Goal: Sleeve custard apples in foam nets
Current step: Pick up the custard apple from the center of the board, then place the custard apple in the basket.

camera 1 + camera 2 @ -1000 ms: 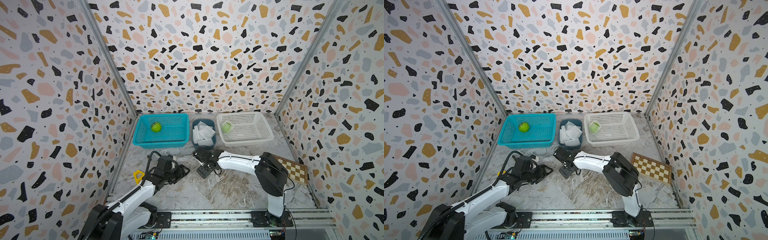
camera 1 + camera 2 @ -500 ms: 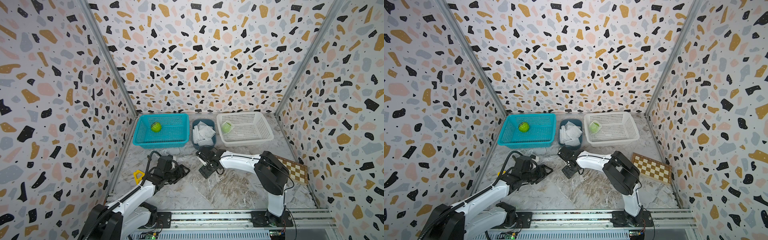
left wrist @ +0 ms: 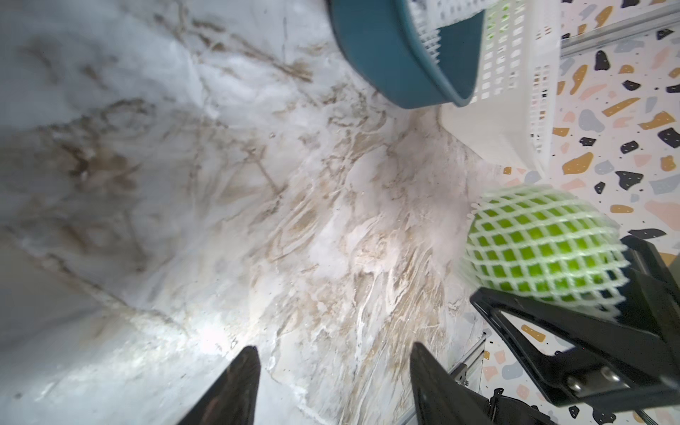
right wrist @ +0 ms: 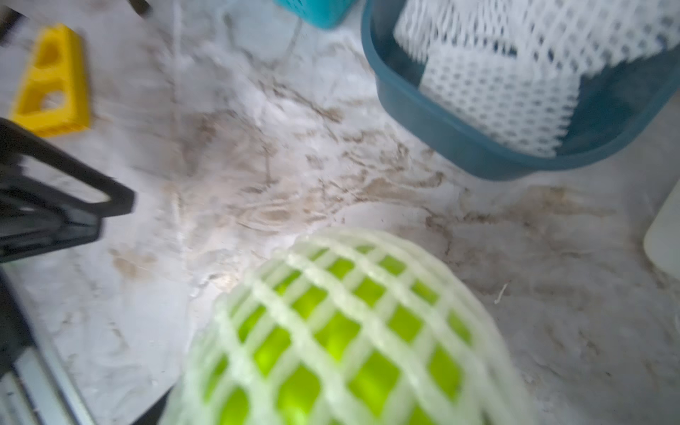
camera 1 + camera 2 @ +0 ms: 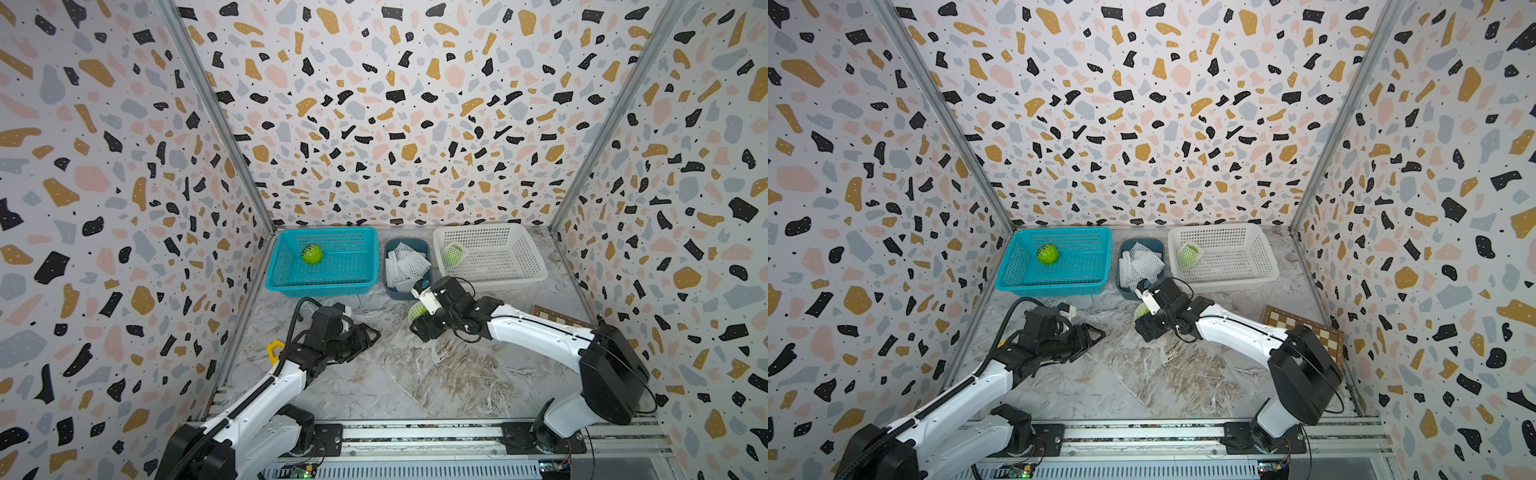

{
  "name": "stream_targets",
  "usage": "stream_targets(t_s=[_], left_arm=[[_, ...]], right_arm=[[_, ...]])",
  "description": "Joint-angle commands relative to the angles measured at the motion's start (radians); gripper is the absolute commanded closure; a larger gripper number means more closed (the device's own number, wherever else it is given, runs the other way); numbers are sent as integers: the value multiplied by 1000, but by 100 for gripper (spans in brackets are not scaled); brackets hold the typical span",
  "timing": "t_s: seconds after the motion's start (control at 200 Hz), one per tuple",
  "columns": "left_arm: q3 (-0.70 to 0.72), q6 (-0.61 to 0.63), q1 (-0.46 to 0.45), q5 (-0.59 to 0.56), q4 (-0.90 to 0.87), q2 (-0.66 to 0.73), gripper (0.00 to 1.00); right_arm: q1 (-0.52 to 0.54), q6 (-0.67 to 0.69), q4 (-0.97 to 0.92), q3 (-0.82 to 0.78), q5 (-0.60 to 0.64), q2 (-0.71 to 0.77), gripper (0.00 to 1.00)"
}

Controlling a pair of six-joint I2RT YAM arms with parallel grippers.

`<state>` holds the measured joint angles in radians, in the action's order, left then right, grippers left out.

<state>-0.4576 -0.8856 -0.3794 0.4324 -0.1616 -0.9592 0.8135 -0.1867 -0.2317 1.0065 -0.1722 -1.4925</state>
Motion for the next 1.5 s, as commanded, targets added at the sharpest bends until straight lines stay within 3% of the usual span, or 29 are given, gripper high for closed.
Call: stream_targets(t_s=[0.0, 0.365, 0.646, 0.796, 1.126, 1.272, 1.497], left_arm=[[-71, 57, 4, 27, -60, 29, 36], [-214, 127, 2, 152, -119, 103, 35], [-231, 105, 3, 275, -49, 125, 26], [-234, 86, -8, 302, -27, 136, 24], [-258, 104, -55, 248, -36, 95, 23], [-268, 109, -73, 220, -48, 74, 23], [-264, 121, -85, 168, -87, 75, 22]], right_arm=[[-2, 29, 128, -53, -136, 107, 16], [-11, 46, 330, -213, -323, 386, 16], [-23, 16, 330, -221, -313, 419, 15], [-79, -35, 344, -214, -321, 431, 15], [-365, -163, 251, -49, -234, 288, 15], [-474, -200, 183, 71, -146, 138, 15], [-625, -256, 183, 198, -126, -76, 15]])
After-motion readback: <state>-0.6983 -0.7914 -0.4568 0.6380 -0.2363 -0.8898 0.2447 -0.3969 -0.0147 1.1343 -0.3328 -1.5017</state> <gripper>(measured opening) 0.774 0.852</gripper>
